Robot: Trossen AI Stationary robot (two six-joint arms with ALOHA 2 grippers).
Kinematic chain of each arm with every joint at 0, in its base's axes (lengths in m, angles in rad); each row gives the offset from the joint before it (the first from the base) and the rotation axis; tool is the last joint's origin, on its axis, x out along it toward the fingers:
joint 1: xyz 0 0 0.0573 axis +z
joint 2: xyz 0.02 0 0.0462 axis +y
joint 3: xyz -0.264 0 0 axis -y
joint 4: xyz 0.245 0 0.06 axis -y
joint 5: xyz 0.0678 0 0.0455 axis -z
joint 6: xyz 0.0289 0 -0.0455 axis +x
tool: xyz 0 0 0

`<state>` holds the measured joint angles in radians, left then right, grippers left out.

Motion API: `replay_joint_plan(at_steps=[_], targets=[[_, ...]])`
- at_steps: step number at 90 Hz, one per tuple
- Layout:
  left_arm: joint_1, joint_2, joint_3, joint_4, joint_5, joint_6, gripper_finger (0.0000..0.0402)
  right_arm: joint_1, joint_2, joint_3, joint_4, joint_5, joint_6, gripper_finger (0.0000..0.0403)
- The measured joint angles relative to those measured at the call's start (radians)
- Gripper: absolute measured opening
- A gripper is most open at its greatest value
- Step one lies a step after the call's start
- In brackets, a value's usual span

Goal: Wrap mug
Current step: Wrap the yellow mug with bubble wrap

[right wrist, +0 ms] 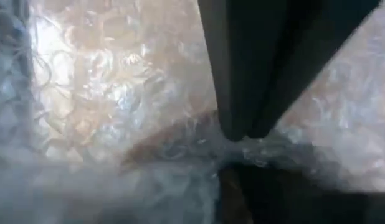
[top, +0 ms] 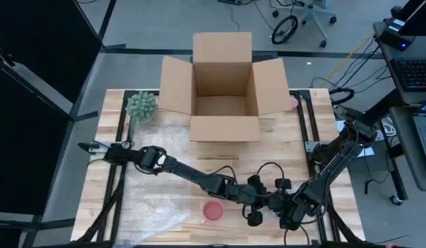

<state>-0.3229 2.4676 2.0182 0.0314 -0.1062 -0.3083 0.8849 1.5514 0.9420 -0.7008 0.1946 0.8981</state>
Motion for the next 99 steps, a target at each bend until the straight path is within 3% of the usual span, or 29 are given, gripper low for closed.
replay_joint_plan(at_steps=[12,34,72,87,99], targets=[[0.000,0.000,0.000,-0.004,0.000,0.000,0.0000,-0.002,-0.016,0.054,-0.097,-0.022,-0.023,0.0187],[0.000,0.000,0.000,-0.007,0.000,0.000,0.0000,-0.002,-0.030,0.178,-0.325,-0.018,-0.079,0.0183],[0.000,0.000,0.000,-0.003,-0.001,0.000,0.0000,0.001,-0.031,0.310,-0.458,-0.017,-0.099,0.0181],[0.000,0.000,0.000,-0.003,-0.001,0.000,0.0000,0.001,-0.032,0.300,-0.487,0.035,-0.051,0.0181],[-0.001,0.000,0.000,-0.003,0.001,0.000,0.0000,0.011,-0.033,0.203,-0.434,0.068,0.022,0.0181]])
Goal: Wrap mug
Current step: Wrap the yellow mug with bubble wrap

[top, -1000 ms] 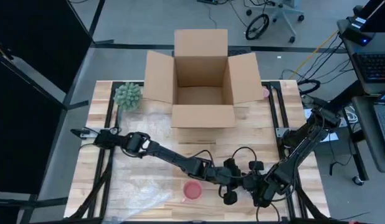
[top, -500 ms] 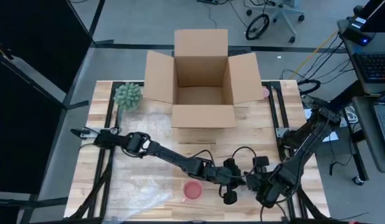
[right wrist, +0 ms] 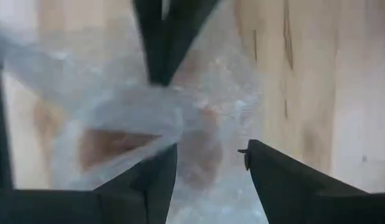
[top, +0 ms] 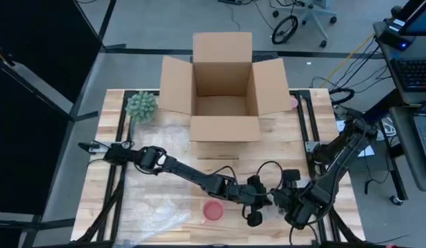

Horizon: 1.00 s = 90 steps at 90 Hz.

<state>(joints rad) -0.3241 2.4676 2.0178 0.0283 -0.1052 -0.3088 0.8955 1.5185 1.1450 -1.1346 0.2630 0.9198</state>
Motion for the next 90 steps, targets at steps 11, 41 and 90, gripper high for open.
replay_joint_plan(at_steps=[11,41,90], targets=[[0.000,0.000,0.000,0.000,0.004,0.000,0.0000,0.007,0.000,-0.146,0.139,-0.002,0.079,0.0181],[-0.003,-0.005,0.000,-0.006,0.038,0.001,0.0000,0.011,-0.009,-0.261,0.320,-0.018,0.134,0.0180],[-0.029,0.021,0.070,0.051,0.084,0.123,0.0000,0.010,-0.007,-0.254,0.324,-0.025,0.090,0.0180]])
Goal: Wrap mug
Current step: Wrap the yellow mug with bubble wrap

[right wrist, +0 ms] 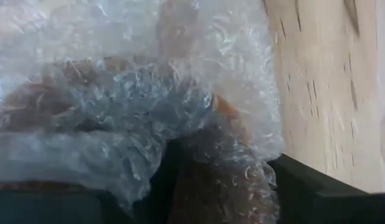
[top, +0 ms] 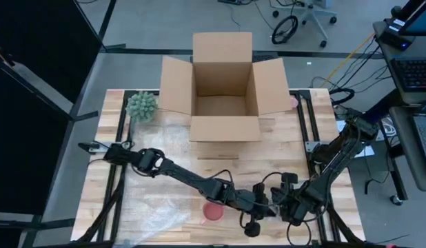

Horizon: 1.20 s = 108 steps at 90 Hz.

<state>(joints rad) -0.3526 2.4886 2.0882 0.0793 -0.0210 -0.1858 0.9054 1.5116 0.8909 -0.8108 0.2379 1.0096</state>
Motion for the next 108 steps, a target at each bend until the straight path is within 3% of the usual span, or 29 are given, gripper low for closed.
replay_joint_plan(at_steps=[13,67,89,108], targets=[[0.003,0.022,0.000,0.129,0.022,-0.010,0.0000,-0.002,0.000,0.000,0.000,0.017,-0.001,0.0180],[0.064,0.089,0.004,0.080,0.014,-0.014,0.0000,-0.005,0.002,-0.003,0.006,0.016,-0.005,0.0181],[0.064,0.091,0.004,0.081,0.019,-0.013,0.0000,-0.022,-0.029,-0.002,-0.014,-0.109,0.039,0.0181],[0.065,0.091,0.003,0.076,0.020,-0.010,0.0000,-0.022,-0.148,-0.002,-0.027,-0.117,0.075,0.0181]])
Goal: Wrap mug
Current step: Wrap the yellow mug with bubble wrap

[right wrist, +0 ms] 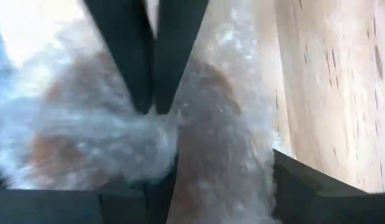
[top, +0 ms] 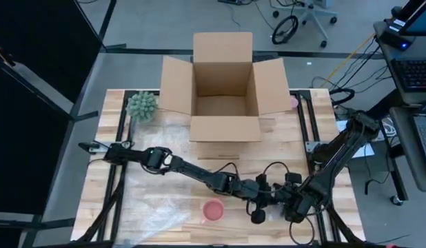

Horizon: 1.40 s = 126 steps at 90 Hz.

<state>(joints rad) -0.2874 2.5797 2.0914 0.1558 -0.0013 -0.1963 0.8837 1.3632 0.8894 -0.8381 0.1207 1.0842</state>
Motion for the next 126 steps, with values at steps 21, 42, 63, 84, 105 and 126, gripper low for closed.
replay_joint_plan(at_steps=[21,42,63,84,105,126], targets=[[-0.001,0.000,-0.001,0.000,0.000,0.000,0.0000,0.002,-0.137,0.000,-0.034,0.039,0.008,0.0180],[-0.001,0.000,-0.002,0.000,0.000,0.000,0.0000,0.002,-0.225,0.000,0.013,0.081,0.003,0.0180],[-0.001,0.000,-0.002,0.000,0.000,-0.002,0.0000,0.002,-0.125,0.002,0.202,0.150,-0.079,0.0180],[0.001,0.001,-0.004,-0.011,-0.001,-0.005,0.0000,0.004,0.038,0.008,0.088,0.151,-0.030,0.0180],[0.002,0.007,-0.006,-0.014,-0.002,-0.004,0.0000,0.013,0.046,0.004,0.082,0.128,-0.026,0.0180],[0.000,0.007,-0.006,-0.020,-0.002,-0.005,0.0000,0.020,-0.018,0.000,0.073,0.124,-0.030,0.0180]])
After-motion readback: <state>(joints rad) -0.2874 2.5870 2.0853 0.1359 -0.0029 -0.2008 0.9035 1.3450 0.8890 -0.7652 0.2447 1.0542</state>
